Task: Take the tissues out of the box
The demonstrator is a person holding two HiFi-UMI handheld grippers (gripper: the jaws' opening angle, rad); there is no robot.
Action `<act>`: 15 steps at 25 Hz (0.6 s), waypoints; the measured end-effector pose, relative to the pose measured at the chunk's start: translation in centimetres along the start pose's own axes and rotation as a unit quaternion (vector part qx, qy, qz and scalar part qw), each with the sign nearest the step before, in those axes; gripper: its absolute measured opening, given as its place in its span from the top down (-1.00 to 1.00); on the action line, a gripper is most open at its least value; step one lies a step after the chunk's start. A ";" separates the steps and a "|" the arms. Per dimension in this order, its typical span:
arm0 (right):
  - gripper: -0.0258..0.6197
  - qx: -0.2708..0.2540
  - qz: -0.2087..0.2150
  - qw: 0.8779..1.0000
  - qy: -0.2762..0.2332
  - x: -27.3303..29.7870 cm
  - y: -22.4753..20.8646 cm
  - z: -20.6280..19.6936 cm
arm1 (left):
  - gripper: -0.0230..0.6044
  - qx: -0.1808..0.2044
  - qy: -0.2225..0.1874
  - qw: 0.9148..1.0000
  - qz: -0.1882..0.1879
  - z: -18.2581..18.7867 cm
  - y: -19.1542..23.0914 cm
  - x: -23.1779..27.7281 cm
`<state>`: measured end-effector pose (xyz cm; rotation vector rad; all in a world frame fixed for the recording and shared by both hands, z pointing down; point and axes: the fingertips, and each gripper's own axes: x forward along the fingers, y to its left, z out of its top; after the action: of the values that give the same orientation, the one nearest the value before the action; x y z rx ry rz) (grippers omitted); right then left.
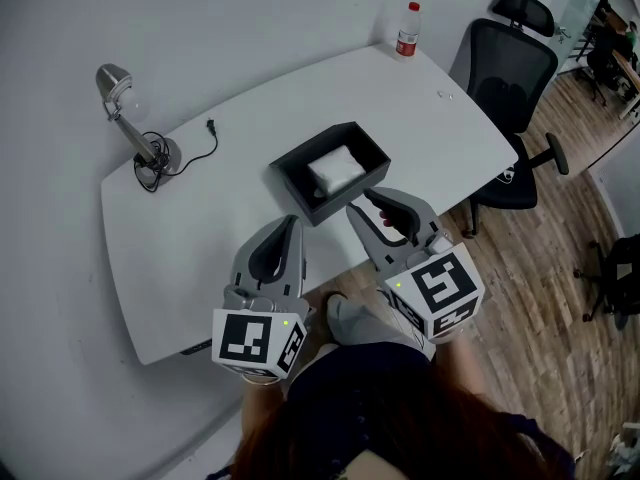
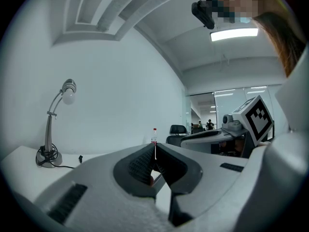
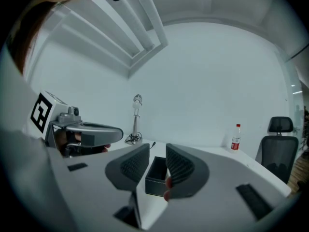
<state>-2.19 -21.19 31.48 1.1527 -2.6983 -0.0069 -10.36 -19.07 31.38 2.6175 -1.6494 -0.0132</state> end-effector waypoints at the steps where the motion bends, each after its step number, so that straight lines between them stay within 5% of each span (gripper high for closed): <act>1: 0.55 0.001 0.001 1.000 0.002 0.4 -0.2 -0.2 | 0.85 -0.001 0.000 1.000 0.000 0.0 0.2 0.3; 15: 0.30 -0.010 0.017 0.999 0.050 5.2 -2.3 -2.2 | 0.85 -0.009 0.012 1.000 0.011 -0.8 3.0 3.7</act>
<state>-3.62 -26.38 34.42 1.0728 -2.6235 0.0269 -11.45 -23.68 32.40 2.5761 -1.6612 0.0027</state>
